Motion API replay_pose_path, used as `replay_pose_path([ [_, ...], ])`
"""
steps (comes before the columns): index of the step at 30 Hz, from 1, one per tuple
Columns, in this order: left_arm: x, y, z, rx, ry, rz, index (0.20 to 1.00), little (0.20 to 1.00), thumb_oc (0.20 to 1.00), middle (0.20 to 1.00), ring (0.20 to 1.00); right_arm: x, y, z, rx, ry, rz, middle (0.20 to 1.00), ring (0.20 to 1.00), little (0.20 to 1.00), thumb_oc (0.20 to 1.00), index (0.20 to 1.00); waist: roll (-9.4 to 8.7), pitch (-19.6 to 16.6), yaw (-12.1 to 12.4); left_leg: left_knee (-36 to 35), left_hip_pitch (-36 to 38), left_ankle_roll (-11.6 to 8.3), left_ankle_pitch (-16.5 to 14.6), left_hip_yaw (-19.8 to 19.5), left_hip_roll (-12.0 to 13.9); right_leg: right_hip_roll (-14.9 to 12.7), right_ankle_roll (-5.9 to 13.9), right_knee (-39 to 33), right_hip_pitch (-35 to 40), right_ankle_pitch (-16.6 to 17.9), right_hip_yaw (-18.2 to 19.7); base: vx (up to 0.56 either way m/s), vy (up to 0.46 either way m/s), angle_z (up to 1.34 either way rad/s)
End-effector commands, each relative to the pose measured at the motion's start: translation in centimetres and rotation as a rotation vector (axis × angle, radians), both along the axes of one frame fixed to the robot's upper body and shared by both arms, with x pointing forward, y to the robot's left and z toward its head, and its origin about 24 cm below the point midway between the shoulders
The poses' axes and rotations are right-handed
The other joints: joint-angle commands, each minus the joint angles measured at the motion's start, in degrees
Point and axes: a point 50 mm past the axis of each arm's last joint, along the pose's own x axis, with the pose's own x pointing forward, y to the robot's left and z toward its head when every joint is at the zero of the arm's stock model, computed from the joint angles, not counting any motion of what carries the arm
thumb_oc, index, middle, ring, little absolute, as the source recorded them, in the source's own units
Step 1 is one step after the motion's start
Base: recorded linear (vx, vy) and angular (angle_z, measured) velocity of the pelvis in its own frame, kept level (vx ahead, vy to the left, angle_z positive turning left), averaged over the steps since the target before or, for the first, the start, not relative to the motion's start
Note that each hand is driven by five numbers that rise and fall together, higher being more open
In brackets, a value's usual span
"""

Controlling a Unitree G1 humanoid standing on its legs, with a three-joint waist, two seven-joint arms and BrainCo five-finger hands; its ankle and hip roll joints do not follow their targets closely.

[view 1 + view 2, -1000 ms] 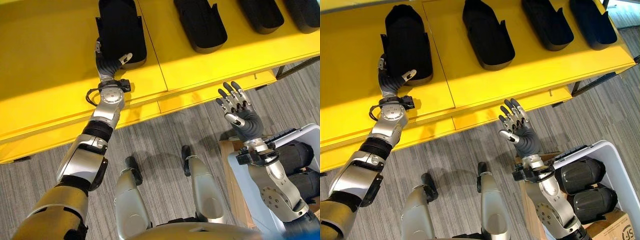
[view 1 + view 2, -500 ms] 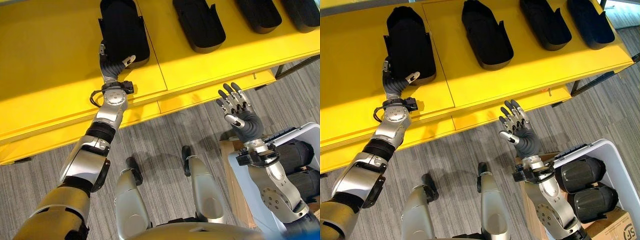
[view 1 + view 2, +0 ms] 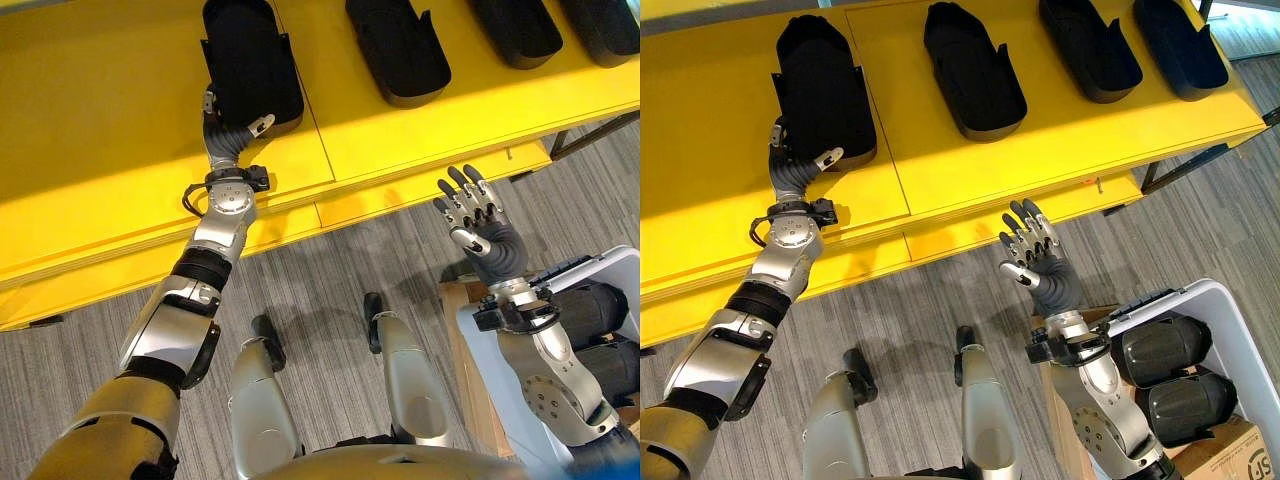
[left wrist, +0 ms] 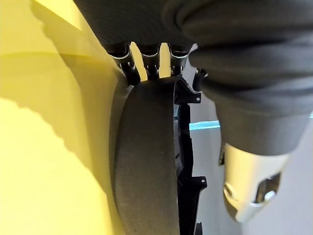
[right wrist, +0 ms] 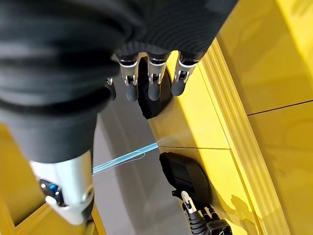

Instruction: Move parts from the plastic box to the shelf.

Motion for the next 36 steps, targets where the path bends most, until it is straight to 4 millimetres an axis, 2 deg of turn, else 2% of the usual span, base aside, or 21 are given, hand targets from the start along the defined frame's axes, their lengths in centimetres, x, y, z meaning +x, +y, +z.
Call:
replay_pose_path([
  [1, -0.4, -0.7, -1.1, 0.006, 0.003, -0.049, 1.0, 1.0, 1.0, 1.0, 1.0, -0.8, -0.9, 2.5, 0.011, -0.147, -0.019, 1.0, 1.0, 1.0, 1.0, 1.0, 0.28, -1.59, 0.33, 0.88, -1.1, -4.5, 0.24, -5.85, 3.46, -5.8, 4.12, -2.6, 3.39, 3.9, 1.11, 0.0, 0.0, 0.0],
  [6, -0.7, -0.3, -1.5, -0.012, 0.002, -0.04, 1.0, 1.0, 1.0, 1.0, 1.0, -0.7, -0.9, 2.4, 0.016, -0.141, -0.019, 1.0, 1.0, 1.0, 1.0, 1.0, 0.42, -1.7, 0.62, 1.01, -1.19, -4.47, 0.22, -5.98, 3.36, -5.91, 4.09, -2.55, 3.52, 3.84, 1.06, -0.01, 0.001, 0.0],
  [7, -1.0, 0.1, -1.6, -0.017, -0.002, -0.033, 1.0, 1.0, 1.0, 1.0, 1.0, -0.7, -0.8, 2.5, 0.014, -0.143, -0.018, 1.0, 1.0, 1.0, 1.0, 1.0, 0.46, -1.8, 0.78, 0.24, -1.77, -3.91, 1.83, -5.8, 3.06, -6.01, 3.86, -2.99, 2.9, 5.29, 1.11, 0.0, 0.0, 0.0],
  [8, -1.0, 0.1, -1.7, -0.018, 0.001, -0.033, 1.0, 1.0, 1.0, 1.0, 1.0, -0.7, -0.8, 2.4, 0.014, -0.141, -0.018, 1.0, 1.0, 1.0, 1.0, 1.0, 0.54, -1.79, 0.81, 0.85, -1.13, -4.4, 0.23, -5.95, 3.22, -6.01, 4.05, -2.37, 3.52, 3.83, 1.03, -0.06, 0.004, 0.0],
  [9, -1.4, 0.6, -2.0, -0.031, -0.001, -0.022, 1.0, 1.0, 1.0, 1.0, 1.0, -0.8, -0.8, 2.4, 0.019, -0.142, -0.019, 1.0, 1.0, 1.0, 1.0, 1.0, 0.56, -1.84, 1.05, 0.14, -1.77, -3.9, 1.87, -5.83, 2.93, -6.09, 3.84, -3.08, 3.01, 5.32, 1.02, 0.0, 0.0, 0.0],
  [11, -2.0, 1.3, -2.4, -0.038, -0.006, -0.004, 1.0, 1.0, 1.0, 1.0, 1.0, -0.8, -0.8, 2.4, 0.022, -0.143, -0.022, 1.0, 1.0, 1.0, 1.0, 1.0, 0.68, -1.81, 1.41, 0.24, -1.74, -3.84, 1.79, -5.93, 2.84, -6.17, 3.81, -3.05, 3.18, 5.27, 0.96, -0.03, -0.002, 0.0],
  [12, -3.2, 2.5, -3.3, -0.049, -0.009, 0.023, 1.0, 1.0, 1.0, 1.0, 1.0, -0.8, -0.9, 2.4, 0.026, -0.143, -0.029, 1.0, 1.0, 1.0, 1.0, 1.0, 0.95, -1.78, 2.07, 0.15, -1.59, -3.75, 1.74, -5.97, 2.68, -6.29, 3.78, -3.11, 3.44, 5.21, 0.79, 0.0, 0.0, 0.0],
  [15, -4.8, 4.2, -4.5, -0.048, 0.0, 0.066, 1.0, 1.0, 1.0, 1.0, 1.0, -0.9, -1.1, 2.4, 0.025, -0.144, -0.039, 1.0, 1.0, 1.0, 1.0, 1.0, 1.21, -1.85, 2.75, 0.13, -1.46, -3.62, 1.69, -6.06, 2.54, -6.41, 3.76, -3.22, 3.89, 5.08, 0.61, 0.0, 0.0, 0.0],
  [16, -4.8, 4.2, -4.5, -0.048, 0.0, 0.066, 1.0, 1.0, 1.0, 1.0, 1.0, -0.9, -1.1, 2.4, 0.025, -0.144, -0.039, 1.0, 1.0, 1.0, 1.0, 1.0, 1.21, -1.85, 2.74, 0.13, -1.46, -3.62, 1.69, -6.06, 2.54, -6.41, 3.76, -3.22, 3.89, 5.08, 0.61, 0.02, 0.012, 0.03],
  [17, -6.6, 5.9, -5.3, -0.069, -0.003, 0.113, 1.0, 1.0, 1.0, 1.0, 1.0, -0.8, -1.4, 2.4, 0.024, -0.144, -0.054, 1.0, 1.0, 1.0, 1.0, 1.0, 1.42, -1.99, 3.55, 0.27, -1.52, -3.51, 1.62, -6.36, 2.32, -6.63, 3.74, -3.36, 4.38, 4.97, 0.25, 0.03, 0.008, 0.02],
  [22, -9.8, 8.8, -6.4, -0.075, -0.01, 0.194, 1.0, 1.0, 1.0, 1.0, 1.0, -0.7, -1.8, 2.4, 0.014, -0.142, -0.063, 1.0, 1.0, 1.0, 1.0, 1.0, 1.62, -2.64, 5.03, -0.24, -0.77, -3.34, 1.55, -6.58, 1.83, -7.02, 3.88, -4.21, 6.14, 4.9, -0.52, 0.03, 0.009, 0.08],
  [25, -10.8, 9.2, -6.6, -0.07, -0.015, 0.192, 1.0, 1.0, 1.0, 1.0, 1.0, -0.7, -1.8, 2.5, 0.011, -0.145, -0.063, 1.0, 1.0, 1.0, 1.0, 1.0, 1.71, -2.86, 5.52, -0.43, -0.53, -3.27, 1.58, -6.79, 1.72, -7.14, 3.92, -4.68, 7.02, 4.94, -0.79, 0.03, 0.007, 0.11],
  [26, -12.1, 9.5, -6.9, -0.051, -0.007, 0.173, 1.0, 1.0, 1.0, 1.0, 1.0, -0.6, -2.0, 2.6, 0.001, -0.155, -0.07, 1.0, 1.0, 1.0, 1.0, 1.0, 1.94, -3.29, 6.21, -1.35, 0.52, -3.1, 1.73, -6.97, 1.37, -7.34, 4.01, -5.79, 8.3, 5.16, -1.25, 0.06, 0.016, 0.09],
  [28, -12.5, 9.5, -7.1, -0.047, -0.004, 0.161, 1.0, 1.0, 1.0, 1.0, 1.0, -0.5, -2.1, 2.6, -0.003, -0.157, -0.075, 1.0, 1.0, 1.0, 1.0, 1.0, 2.01, -3.51, 6.48, -1.85, 0.88, -3.07, 1.89, -7.02, 1.24, -7.41, 4.13, -6.43, 8.99, 5.37, -1.61, 0.06, 0.013, 0.11],
  [33, -14.5, 8.2, -7.2, -0.011, 0.009, 0.002, 1.0, 1.0, 1.0, 1.0, 1.0, -0.3, -2.9, 1.9, -0.063, -0.129, -0.114, 1.0, 1.0, 1.0, 1.0, 1.0, 2.52, -5.76, 7.55, -7.6, 5.34, -2.34, 3.67, -7.36, -0.63, -8.55, 5.23, -13.56, 14.95, 7.88, -3.97, 0.09, 0.025, 0.15],
  [35, -15.1, 6.8, -6.6, -0.021, -0.004, -0.139, 1.0, 1.0, 1.0, 1.0, 1.0, -0.4, -4.0, 0.5, -0.131, -0.063, -0.159, 1.0, 1.0, 1.0, 1.0, 1.0, 2.58, -8.25, 7.77, -13.29, 8.99, -1.96, 5.62, -7.44, -2.88, -9.69, 5.91, -20.42, 19.86, 10.96, -6.58, 0.14, 0.061, 0.38],
  [36, -15.1, 6.8, -6.6, -0.021, -0.004, -0.139, 1.0, 1.0, 1.0, 1.0, 1.0, -0.4, -4.0, 0.5, -0.131, -0.064, -0.159, 1.0, 1.0, 1.0, 1.0, 1.0, 2.53, -8.35, 7.71, -13.62, 8.97, -1.91, 5.95, -7.44, -3.0, -9.76, 5.91, -20.66, 19.84, 11.2, -6.64, 0.08, 0.057, 0.32],
])
